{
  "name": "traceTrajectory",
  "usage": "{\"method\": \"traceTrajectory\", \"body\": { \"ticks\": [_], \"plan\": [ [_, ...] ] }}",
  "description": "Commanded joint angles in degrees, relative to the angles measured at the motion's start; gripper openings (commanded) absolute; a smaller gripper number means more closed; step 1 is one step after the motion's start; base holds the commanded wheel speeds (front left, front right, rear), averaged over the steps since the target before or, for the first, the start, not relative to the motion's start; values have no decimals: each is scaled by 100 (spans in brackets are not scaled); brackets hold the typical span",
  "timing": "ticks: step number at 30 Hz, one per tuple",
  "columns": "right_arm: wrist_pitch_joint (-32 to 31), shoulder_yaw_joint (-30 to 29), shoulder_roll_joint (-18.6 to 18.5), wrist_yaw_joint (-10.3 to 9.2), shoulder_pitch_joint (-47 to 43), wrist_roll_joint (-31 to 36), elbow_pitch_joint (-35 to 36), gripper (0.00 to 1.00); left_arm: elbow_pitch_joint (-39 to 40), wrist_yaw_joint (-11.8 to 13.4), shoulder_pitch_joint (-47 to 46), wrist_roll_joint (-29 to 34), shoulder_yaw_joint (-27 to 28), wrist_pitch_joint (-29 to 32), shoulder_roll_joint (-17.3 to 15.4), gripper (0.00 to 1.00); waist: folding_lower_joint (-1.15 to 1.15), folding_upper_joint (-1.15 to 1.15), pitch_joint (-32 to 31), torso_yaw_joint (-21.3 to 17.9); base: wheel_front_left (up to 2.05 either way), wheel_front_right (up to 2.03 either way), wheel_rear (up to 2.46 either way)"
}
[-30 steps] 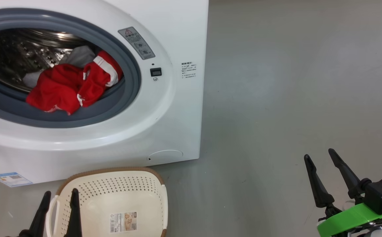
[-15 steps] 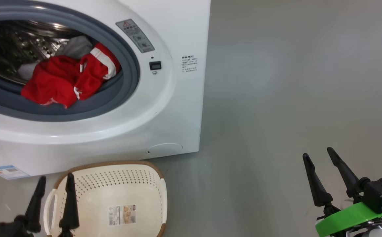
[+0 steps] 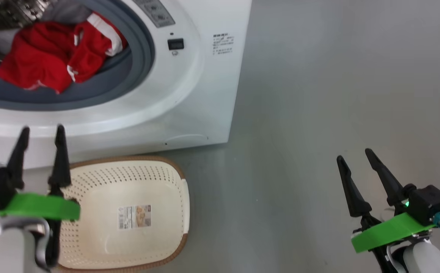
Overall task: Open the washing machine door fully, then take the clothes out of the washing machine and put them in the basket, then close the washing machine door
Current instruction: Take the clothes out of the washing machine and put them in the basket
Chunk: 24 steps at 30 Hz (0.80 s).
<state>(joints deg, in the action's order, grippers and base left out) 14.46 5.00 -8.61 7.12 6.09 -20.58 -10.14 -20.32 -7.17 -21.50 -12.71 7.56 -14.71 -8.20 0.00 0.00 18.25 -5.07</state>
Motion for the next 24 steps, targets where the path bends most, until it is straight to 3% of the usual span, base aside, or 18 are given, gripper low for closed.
{"method": "traceTrajectory", "body": {
  "ticks": [1, 15, 24],
  "plan": [
    [54, 145, -25, 36, 127, 70, 125, 100, 26, -32, -217, 43, 156, -29, -224, 100, 0, 0, 329, -5, 0, 0, 0],
    [54, 239, 100, 36, 463, 83, 170, 100, -2381, -32, -2339, 137, -265, -11, -963, 100, 0, 0, 878, -213, 0, 0, 0],
    [54, 274, 156, 36, 629, 94, 232, 100, -3490, -32, -3459, 196, -740, 36, -1307, 100, 0, 0, 1214, -279, 0, 0, 0]
  ]
}}
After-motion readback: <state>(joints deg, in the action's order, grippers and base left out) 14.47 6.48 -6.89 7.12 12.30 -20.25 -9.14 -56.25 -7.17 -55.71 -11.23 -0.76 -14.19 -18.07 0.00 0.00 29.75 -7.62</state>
